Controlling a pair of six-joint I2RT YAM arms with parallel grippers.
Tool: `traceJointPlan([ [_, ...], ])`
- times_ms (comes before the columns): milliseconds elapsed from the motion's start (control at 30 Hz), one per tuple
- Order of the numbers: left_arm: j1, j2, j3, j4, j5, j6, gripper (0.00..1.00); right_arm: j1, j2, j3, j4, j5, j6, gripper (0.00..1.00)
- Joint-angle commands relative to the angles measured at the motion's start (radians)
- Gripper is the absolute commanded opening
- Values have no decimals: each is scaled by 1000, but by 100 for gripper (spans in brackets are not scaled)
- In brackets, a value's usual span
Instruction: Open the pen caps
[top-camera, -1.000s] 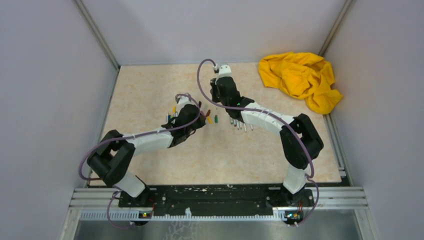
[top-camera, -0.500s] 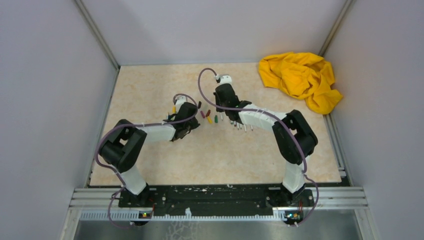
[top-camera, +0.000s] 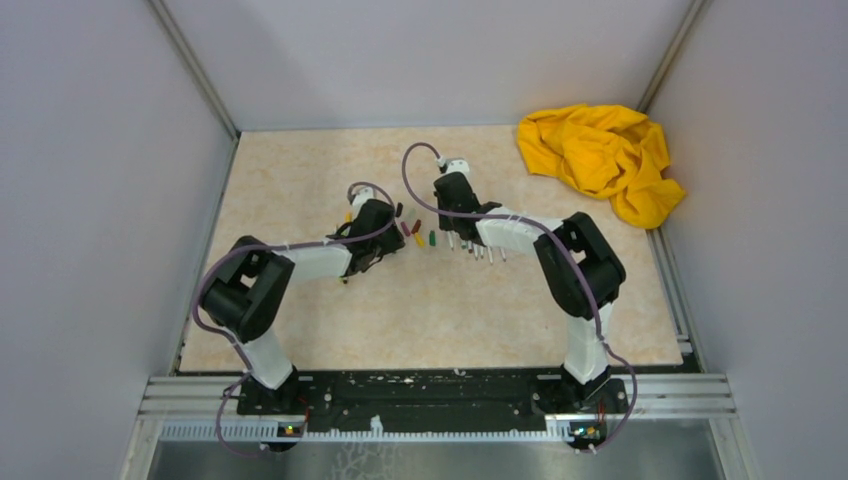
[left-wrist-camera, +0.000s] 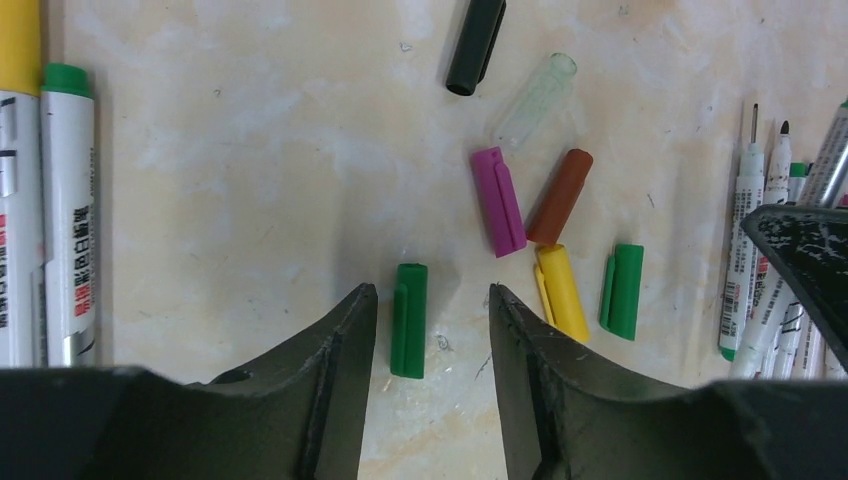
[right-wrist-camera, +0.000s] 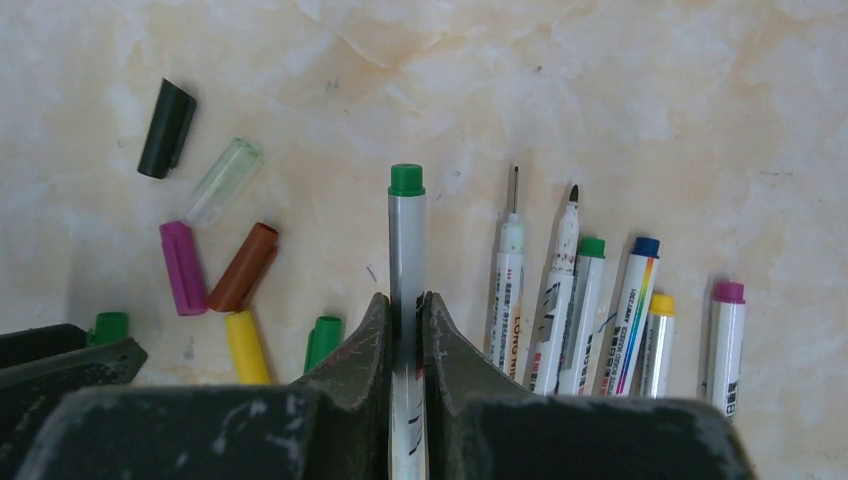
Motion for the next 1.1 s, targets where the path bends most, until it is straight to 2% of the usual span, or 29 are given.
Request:
traceJointPlan([
  [0, 20, -67, 10, -65, -63, -14, 55, -12, 24, 5, -3, 6, 22, 6],
  [100, 43, -131, -18, -82, -103, -41, 64, -16, 29, 2, 3, -2, 29, 14],
  [167, 58, -152, -19, -110, -121, -39, 66, -18, 32, 3, 5, -4, 27, 21],
  [400, 97, -168, 4, -226, -184, 20, 65, -21, 30, 7, 11, -22, 27, 32],
  [800, 113, -132, 21, -304, -243, 42, 61, -21, -54, -21, 56, -31, 15, 33],
  [1067, 115, -92, 39, -286, -244, 49, 60, -16, -97, -43, 73, -36, 13, 33],
])
